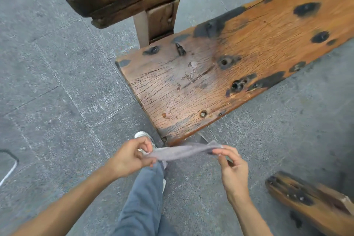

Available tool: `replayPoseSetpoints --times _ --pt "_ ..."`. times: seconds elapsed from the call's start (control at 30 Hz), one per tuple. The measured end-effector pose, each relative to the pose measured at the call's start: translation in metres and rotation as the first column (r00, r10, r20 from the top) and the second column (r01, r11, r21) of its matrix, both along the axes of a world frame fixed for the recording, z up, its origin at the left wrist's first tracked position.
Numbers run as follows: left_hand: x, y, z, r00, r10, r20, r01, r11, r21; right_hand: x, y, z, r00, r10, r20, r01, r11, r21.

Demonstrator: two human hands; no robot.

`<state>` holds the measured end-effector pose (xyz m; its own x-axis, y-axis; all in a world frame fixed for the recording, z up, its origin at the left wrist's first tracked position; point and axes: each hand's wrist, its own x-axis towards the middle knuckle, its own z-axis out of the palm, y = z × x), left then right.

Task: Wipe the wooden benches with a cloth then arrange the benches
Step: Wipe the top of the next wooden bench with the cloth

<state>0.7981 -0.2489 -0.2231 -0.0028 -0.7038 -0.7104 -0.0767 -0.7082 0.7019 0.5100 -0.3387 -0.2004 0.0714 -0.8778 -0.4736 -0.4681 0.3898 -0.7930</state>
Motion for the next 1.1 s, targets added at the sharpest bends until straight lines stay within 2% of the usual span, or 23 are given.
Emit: replayPoseSetpoints --times 0.1,0.2,0.3,0.37,0.43,0.53,0.6,0.7,0.77,0.83,0.93,1.0,1.1 --pt "0.042 -0.053 0.0 0.984 0.181 0.005 -0.18 0.98 -0.088 0.039 -0.069 0.0 0.996 0.071 -0.049 -0.079 0.981 -0.18" --pt "0.091 -0.107 -0.012 0.915 0.4 0.054 -0.381 0.9 -0.213 0.097 -0.143 -0.015 0.98 0.184 -0.076 -0.196 0.954 -0.226" --pt "0.13 -0.158 -0.035 0.861 0.48 0.165 -0.437 0.866 -0.242 0.161 -0.201 -0.036 0.951 0.262 -0.163 -0.294 0.928 -0.228" --pt "0.136 -0.175 -0.054 0.828 0.408 0.385 -0.373 0.913 -0.165 0.193 -0.215 -0.055 0.904 0.31 -0.295 -0.36 0.923 -0.133" --pt "0.117 -0.173 -0.065 0.789 0.29 0.541 -0.22 0.956 -0.193 0.211 -0.206 -0.072 0.841 0.396 -0.369 -0.472 0.87 -0.143" --pt "0.066 -0.155 -0.083 0.74 0.146 0.656 0.049 0.962 -0.269 0.221 -0.169 -0.102 0.701 0.543 -0.463 -0.684 0.695 -0.221" --pt "0.037 -0.141 -0.099 0.709 0.099 0.698 0.125 0.957 -0.262 0.215 -0.144 -0.126 0.603 0.623 -0.498 -0.774 0.609 -0.175" --pt "-0.006 -0.116 -0.12 0.632 0.022 0.775 0.163 0.974 -0.16 0.18 -0.116 -0.156 0.478 0.581 -0.659 -0.825 0.555 -0.109" --pt "-0.044 -0.093 -0.125 0.601 -0.039 0.798 0.179 0.98 -0.087 0.145 -0.092 -0.162 0.436 0.543 -0.718 -0.823 0.564 -0.073" --pt "-0.089 -0.069 -0.123 0.616 -0.076 0.784 0.176 0.983 -0.043 0.101 -0.066 -0.159 0.4 0.571 -0.717 -0.838 0.544 -0.033" --pt "-0.143 -0.051 -0.111 0.66 -0.14 0.738 0.168 0.985 0.037 0.047 -0.061 -0.149 0.304 0.662 -0.685 -0.903 0.43 0.015" --pt "-0.15 -0.059 -0.102 0.701 -0.142 0.699 0.127 0.989 0.074 0.039 -0.077 -0.141 0.247 0.717 -0.652 -0.931 0.363 0.046" --pt "-0.095 -0.111 -0.103 0.647 -0.063 0.76 0.106 0.994 -0.008 0.092 -0.137 -0.139 0.218 0.718 -0.661 -0.958 0.288 -0.002"
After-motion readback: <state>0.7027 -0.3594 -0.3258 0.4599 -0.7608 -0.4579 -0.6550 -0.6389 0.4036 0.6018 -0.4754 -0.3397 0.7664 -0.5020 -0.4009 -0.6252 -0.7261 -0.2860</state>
